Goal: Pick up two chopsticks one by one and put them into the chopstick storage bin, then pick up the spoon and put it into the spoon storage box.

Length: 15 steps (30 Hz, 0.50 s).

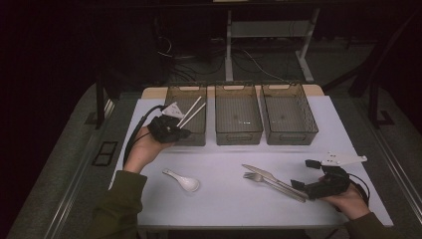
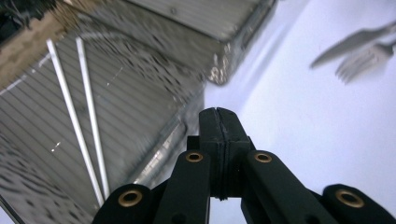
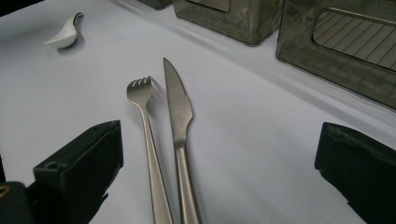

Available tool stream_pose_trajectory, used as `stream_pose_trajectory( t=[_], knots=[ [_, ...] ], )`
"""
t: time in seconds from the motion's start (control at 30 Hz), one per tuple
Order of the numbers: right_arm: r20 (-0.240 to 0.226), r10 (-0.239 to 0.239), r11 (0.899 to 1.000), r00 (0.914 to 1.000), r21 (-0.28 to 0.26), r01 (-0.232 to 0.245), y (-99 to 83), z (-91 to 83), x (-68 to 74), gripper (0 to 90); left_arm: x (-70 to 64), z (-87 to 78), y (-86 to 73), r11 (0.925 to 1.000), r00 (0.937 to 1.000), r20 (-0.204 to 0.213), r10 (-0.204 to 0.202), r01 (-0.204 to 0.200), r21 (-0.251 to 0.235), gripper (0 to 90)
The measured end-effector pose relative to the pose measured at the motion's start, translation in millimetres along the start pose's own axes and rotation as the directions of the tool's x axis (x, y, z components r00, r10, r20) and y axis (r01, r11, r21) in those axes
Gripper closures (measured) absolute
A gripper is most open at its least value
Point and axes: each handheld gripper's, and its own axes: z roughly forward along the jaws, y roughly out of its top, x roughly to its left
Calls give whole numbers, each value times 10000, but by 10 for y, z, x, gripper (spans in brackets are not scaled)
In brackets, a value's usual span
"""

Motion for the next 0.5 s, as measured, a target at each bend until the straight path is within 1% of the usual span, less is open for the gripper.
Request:
stream_pose_trajectory(
  t=[0.1,0.23,0.3,0.37,0.4,0.5],
  knots=[
    [44,-106,9999,9999,-75,106,2,-2,-2,10,-57,-10,-105,10000,10000,-66,20,-19,80,886],
    [57,-129,9999,9999,-69,130,-2,-2,1,10,-136,-9,-246,9999,9997,-232,65,-63,87,886],
    [65,-123,9999,9999,-79,123,-1,-6,3,10,-163,-6,-317,9998,9996,-276,102,-97,175,886],
    [75,-157,9998,9998,-110,158,0,-6,6,10,-186,9,-393,9998,9995,-302,46,-40,174,886],
    [72,-142,9998,9999,-115,142,2,-7,9,10,-194,19,-430,9997,9996,-279,65,-59,225,886],
    [84,-199,9997,9998,-139,200,7,-9,14,10,-209,58,-554,9991,9995,-310,-43,56,423,887]
  ],
)
